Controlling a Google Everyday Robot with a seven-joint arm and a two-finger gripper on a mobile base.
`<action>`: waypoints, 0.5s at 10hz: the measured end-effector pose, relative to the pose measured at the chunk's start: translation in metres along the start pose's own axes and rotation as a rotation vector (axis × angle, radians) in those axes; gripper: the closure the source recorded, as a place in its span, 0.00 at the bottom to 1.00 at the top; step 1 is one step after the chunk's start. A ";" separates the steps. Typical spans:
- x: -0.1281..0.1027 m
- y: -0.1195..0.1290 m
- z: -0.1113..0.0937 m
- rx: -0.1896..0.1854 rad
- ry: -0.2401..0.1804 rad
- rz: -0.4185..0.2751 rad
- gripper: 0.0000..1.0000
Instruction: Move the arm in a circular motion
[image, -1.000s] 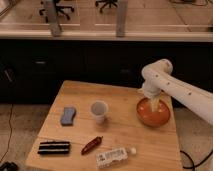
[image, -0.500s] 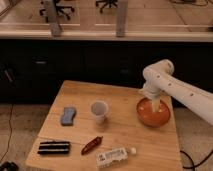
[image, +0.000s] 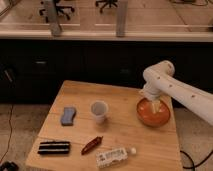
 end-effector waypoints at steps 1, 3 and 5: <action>-0.003 0.000 0.000 0.001 0.000 -0.008 0.20; -0.005 0.003 -0.001 -0.002 0.005 -0.017 0.20; -0.010 -0.002 -0.002 -0.002 0.008 -0.032 0.20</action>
